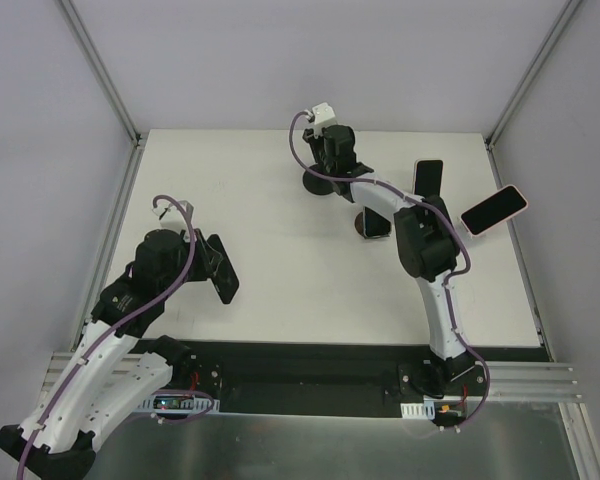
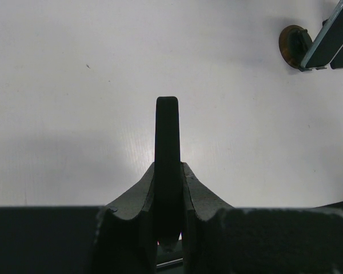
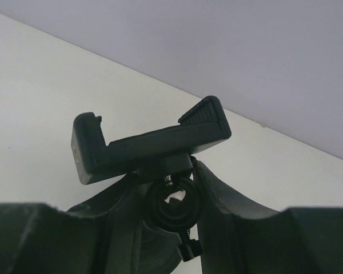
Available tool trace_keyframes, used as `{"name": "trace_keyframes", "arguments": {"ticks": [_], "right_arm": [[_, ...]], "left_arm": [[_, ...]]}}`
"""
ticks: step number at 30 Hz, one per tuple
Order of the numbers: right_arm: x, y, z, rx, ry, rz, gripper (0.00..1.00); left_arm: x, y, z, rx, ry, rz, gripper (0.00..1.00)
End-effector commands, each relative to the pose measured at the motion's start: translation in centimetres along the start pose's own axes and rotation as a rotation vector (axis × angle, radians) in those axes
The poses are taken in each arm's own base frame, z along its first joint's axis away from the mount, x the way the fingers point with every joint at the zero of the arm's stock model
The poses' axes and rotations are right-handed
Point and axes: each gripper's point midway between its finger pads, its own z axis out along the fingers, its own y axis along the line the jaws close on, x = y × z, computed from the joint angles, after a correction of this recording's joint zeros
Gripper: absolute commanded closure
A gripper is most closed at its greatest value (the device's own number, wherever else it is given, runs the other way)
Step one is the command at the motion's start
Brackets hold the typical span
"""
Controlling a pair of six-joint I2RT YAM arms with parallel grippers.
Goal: Remove the phone from the phone stand
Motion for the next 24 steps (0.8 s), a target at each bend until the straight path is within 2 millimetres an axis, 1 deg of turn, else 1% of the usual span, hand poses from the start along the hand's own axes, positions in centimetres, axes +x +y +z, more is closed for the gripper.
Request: {"name": "trace_keyframes", "arguments": {"ticks": [1,2,3,4,5,6,7,8,9,10,11,12,13,14,15,16,17,18,19,20,21,22,24], "right_arm": [[-5.1,-2.3,0.1,0.077,-0.127,0.039,0.71],[-4.9,-2.3,0.0,0.077,-0.121,0.043,0.67],[-4.8,-2.5,-0.1,0.076,-0.118,0.047,0.55],[-5.7,-2.5,-0.6,0.065,-0.132,0.049,0.47],[-5.4,-2.2,-0.9,0.05,-0.121,0.045,0.4],[-5.7,-2.2,-1.4,0.044,-0.124,0.046,0.29],[-7.2,-2.3,-2.4,0.042,-0.146,0.05,0.24],[-6.7,-2.2,-2.9,0.04,-0.131,0.046,0.19],[-7.0,-2.1,-3.4,0.037,-0.132,0.046,0.1],[-8.4,-2.2,-4.6,0.031,-0.152,0.051,0.06],[-8.6,-2.3,-5.3,0.027,-0.147,0.048,0.03],[-7.8,-2.0,-6.0,0.016,-0.127,0.041,0.04],[-9.5,-2.1,-7.5,0.01,-0.155,0.046,0.04],[-9.6,-2.1,-8.2,0.002,-0.149,0.047,0.04],[-8.4,-1.9,-9.0,-0.006,-0.119,0.04,0.04],[-10.1,-2.4,-10.7,-0.005,-0.146,0.049,0.04],[-9.6,-2.4,-11.7,-0.01,-0.12,0.058,0.04],[-9.8,-2.5,-12.8,-0.014,-0.115,0.063,0.04],[-9.9,-2.5,-15.0,-0.033,-0.113,0.071,0.04],[-9.5,-2.2,-16.2,-0.053,-0.101,0.075,0.04],[-9.5,-1.7,-17.5,-0.075,-0.104,0.092,0.04],[-9.1,-0.4,-19.8,-0.132,-0.108,0.09,0.04],[-8.6,1.4,-22.3,-0.195,-0.109,0.082,0.04]], "left_arm": [[-1.6,-0.9,0.0,0.021,-0.055,-0.038,1.0],[-1.6,-0.9,0.0,0.021,-0.054,-0.04,1.0],[-1.6,-0.8,0.0,0.015,-0.053,-0.045,1.0],[-1.6,-0.8,0.1,0.012,-0.054,-0.046,1.0],[-1.6,-0.8,0.1,0.009,-0.052,-0.047,1.0],[-1.6,-0.8,0.2,0.006,-0.052,-0.05,1.0],[-1.7,-0.7,0.3,-0.001,-0.052,-0.05,1.0],[-1.7,-0.6,0.3,-0.005,-0.051,-0.05,1.0],[-1.8,-0.6,0.3,-0.008,-0.053,-0.05,1.0],[-1.7,-0.6,0.5,-0.012,-0.046,-0.049,1.0],[-1.9,-0.6,0.5,-0.014,-0.048,-0.046,1.0],[-2.0,-0.6,0.6,-0.017,-0.046,-0.041,1.0],[-2.0,-0.6,0.7,-0.023,-0.042,-0.039,1.0],[-2.3,-0.6,0.8,-0.033,-0.04,-0.036,1.0],[-2.2,-0.5,0.9,-0.042,-0.028,-0.029,1.0],[-2.4,-0.6,1.0,-0.047,-0.022,-0.025,1.0],[-2.5,-0.6,1.1,-0.052,-0.014,-0.022,1.0],[-2.6,-0.7,1.1,-0.053,-0.01,-0.023,1.0],[-2.4,-0.7,1.4,-0.061,0.008,-0.025,1.0],[-2.9,-1.1,1.3,-0.054,0.004,-0.032,1.0],[-3.0,-1.3,1.4,-0.051,0.01,-0.053,1.0],[-2.9,-1.4,1.6,-0.056,0.026,-0.067,1.0],[-3.5,-2.2,1.6,-0.05,0.029,-0.129,1.0]]}}
